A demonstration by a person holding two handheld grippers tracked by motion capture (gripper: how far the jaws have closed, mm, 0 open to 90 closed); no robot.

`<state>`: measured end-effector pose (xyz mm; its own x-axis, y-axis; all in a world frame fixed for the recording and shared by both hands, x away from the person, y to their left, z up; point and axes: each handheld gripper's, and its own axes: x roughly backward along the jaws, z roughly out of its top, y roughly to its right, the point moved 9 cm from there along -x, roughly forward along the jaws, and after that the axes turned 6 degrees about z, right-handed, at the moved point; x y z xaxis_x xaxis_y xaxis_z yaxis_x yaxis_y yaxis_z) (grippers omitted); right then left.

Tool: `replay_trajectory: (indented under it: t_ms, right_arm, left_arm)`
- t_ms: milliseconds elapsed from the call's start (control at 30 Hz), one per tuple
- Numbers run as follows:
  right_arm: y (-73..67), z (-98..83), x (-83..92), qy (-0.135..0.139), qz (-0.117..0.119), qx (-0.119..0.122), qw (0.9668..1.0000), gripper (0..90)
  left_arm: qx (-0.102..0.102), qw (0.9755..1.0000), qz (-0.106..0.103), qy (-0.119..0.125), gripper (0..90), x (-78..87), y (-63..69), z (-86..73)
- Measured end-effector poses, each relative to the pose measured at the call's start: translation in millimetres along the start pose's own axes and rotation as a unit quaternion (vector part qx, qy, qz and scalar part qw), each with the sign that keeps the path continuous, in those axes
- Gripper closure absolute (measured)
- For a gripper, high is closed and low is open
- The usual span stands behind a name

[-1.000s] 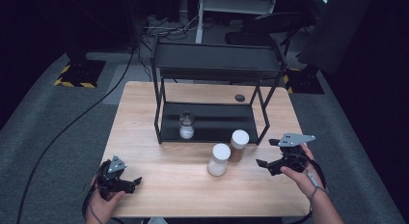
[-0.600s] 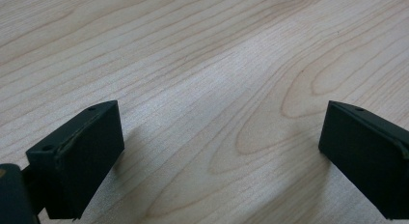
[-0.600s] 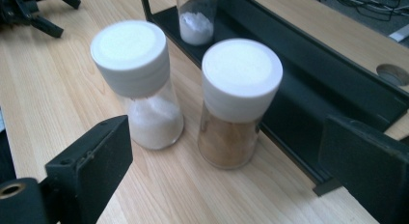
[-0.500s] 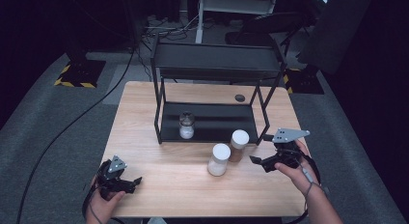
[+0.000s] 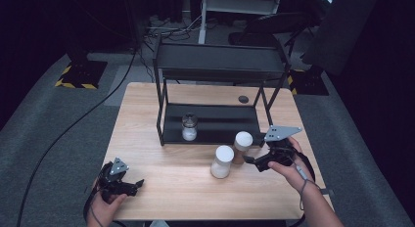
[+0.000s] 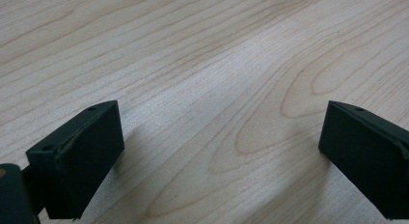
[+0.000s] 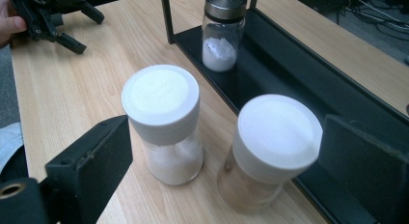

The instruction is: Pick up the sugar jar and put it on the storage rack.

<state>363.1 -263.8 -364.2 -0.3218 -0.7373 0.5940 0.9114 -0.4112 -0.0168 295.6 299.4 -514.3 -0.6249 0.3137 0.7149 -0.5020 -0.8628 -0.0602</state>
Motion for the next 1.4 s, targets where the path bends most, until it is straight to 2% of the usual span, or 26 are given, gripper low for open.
replay_trajectory:
  t_ms: [767, 1167, 1400]
  right_arm:
    - [-12.8, 22.9, -37.4, -0.002, 0.034, 0.021, 0.9992, 4.9]
    - [-17.1, 17.0, -58.1, -0.01, 0.049, 0.018, 0.9985, 7.8]
    - [-17.5, 6.6, -69.2, -0.002, 0.049, 0.012, 0.9987, 10.7]
  left_arm:
    - [0.0, 1.0, 0.0, 0.0, 1.5, 0.0, 0.0, 0.0]
    - [0.0, 1.0, 0.0, 0.0, 1.4, 0.0, 0.0, 0.0]
    - [0.0, 1.0, 0.0, 0.0, 1.4, 0.0, 0.0, 0.0]
